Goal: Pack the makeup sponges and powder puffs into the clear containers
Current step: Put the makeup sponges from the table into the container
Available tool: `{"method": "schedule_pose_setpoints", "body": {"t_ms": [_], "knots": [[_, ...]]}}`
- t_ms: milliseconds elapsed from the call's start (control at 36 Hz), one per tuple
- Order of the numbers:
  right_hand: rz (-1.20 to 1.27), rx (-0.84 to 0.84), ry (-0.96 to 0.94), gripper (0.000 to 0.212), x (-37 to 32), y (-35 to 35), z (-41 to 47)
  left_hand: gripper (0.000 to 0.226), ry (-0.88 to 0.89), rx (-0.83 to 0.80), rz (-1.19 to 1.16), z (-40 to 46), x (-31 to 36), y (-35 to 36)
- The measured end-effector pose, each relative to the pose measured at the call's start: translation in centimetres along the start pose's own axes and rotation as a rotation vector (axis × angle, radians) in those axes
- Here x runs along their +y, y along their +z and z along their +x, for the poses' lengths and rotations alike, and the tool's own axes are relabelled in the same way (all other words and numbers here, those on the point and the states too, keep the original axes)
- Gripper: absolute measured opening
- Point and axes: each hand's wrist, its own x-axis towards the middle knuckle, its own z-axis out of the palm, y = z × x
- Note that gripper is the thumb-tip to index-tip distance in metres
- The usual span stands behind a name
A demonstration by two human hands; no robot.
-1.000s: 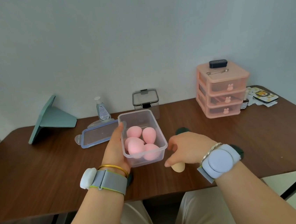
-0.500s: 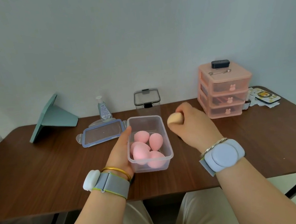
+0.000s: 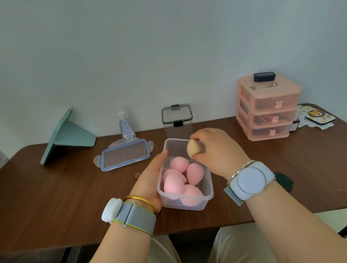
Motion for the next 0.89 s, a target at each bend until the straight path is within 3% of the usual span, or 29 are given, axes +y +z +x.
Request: {"method": "schedule_pose_setpoints", "body": {"t_ms": [250, 333, 528, 667, 750, 889], "knots": [[0.06, -0.067, 0.073, 0.061, 0.1, -0.3, -0.2, 0.068, -0.025, -0.033, -0.048, 0.0, 0.0, 0.2], [0.108, -0.068, 0.129, 0.062, 0.3, -0.4, -0.3, 0.053, 0.037, 0.036, 0.01, -0.3, 0.2, 0.3], [0.18, -0.05, 0.281, 0.044, 0.9, -0.4, -0.7, 0.048, 0.019, 0.063, -0.124, -1.3, 1.2, 0.4], [0.309, -0.152, 0.297, 0.056, -0.1, -0.2, -0.9, 0.057, 0.009, 0.156, -0.122, -1.7, 2.2, 0.0], [0.406, -0.233, 0.261, 0.055, -0.9, 0.2, -1.0, 0.048, 0.008, 0.16, -0.101, -2.4, 2.3, 0.8], [0.441, -0.142, 0.294, 0.061, -0.5, 0.4, -1.0, 0.045, -0.045, 0.09, -0.004, -3.5, 2.5, 1.3]]}}
